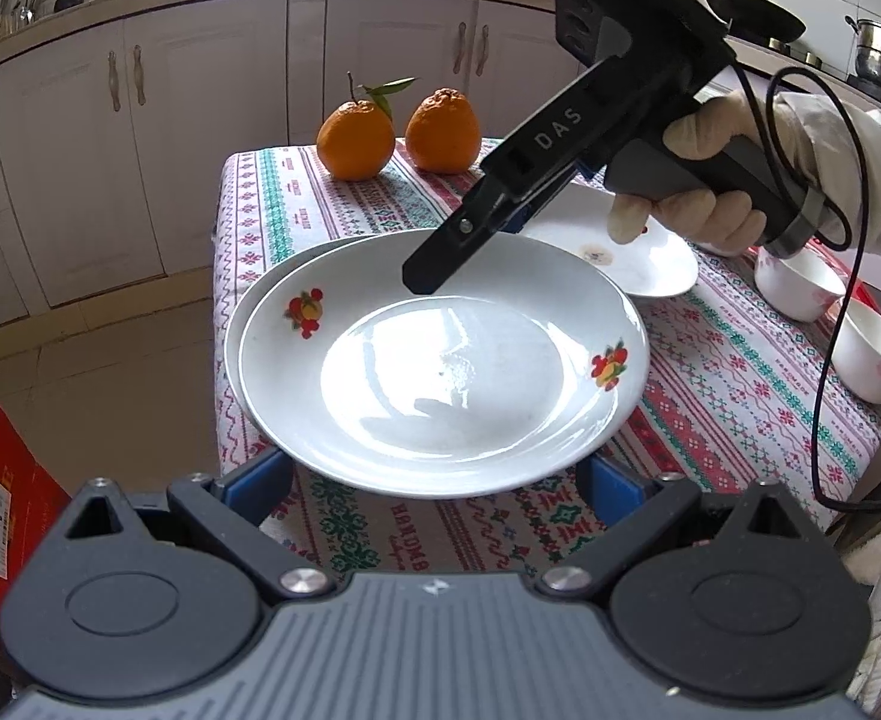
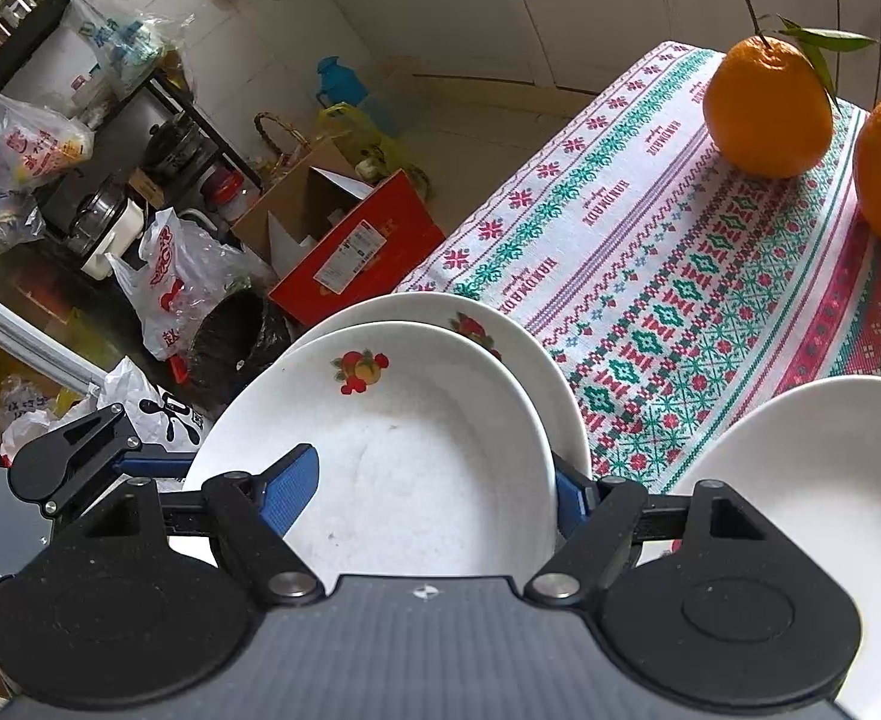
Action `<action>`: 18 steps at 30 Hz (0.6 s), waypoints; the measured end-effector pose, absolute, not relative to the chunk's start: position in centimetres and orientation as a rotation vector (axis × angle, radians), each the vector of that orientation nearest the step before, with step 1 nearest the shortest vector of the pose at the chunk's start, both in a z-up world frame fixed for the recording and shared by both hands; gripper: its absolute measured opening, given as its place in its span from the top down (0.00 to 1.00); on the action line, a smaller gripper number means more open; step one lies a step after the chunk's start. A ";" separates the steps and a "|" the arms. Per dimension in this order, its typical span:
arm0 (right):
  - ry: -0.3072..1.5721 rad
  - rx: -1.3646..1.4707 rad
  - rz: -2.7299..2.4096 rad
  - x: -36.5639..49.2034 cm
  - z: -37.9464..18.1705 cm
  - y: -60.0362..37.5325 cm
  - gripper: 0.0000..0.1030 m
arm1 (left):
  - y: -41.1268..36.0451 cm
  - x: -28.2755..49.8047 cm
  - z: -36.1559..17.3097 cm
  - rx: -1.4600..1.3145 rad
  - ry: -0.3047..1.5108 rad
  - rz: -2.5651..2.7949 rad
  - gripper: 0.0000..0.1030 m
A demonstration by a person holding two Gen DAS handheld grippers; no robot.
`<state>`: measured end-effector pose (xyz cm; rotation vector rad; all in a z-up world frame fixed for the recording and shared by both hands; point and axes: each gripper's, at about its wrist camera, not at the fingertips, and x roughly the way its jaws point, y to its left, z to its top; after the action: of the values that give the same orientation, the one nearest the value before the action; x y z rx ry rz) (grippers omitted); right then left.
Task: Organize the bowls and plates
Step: 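Lower the held plate onto the other plate and open the right gripper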
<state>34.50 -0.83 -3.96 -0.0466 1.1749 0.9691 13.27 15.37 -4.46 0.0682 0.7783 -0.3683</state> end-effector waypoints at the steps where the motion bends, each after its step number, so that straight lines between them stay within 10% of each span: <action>1: 1.176 -0.044 0.968 34.5 -4.0 -0.9 0.20 | 15.4 13.4 -4.5 0.066 0.779 -0.368 0.03; 18: 1.143 -0.037 0.941 33.0 -2.5 -2.5 0.20 | 15.2 13.5 -4.6 0.099 0.767 -0.358 0.03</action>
<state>33.03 -2.53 -2.48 -0.0370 1.1431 0.9408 13.51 15.18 -4.62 0.0990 0.7672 -0.3581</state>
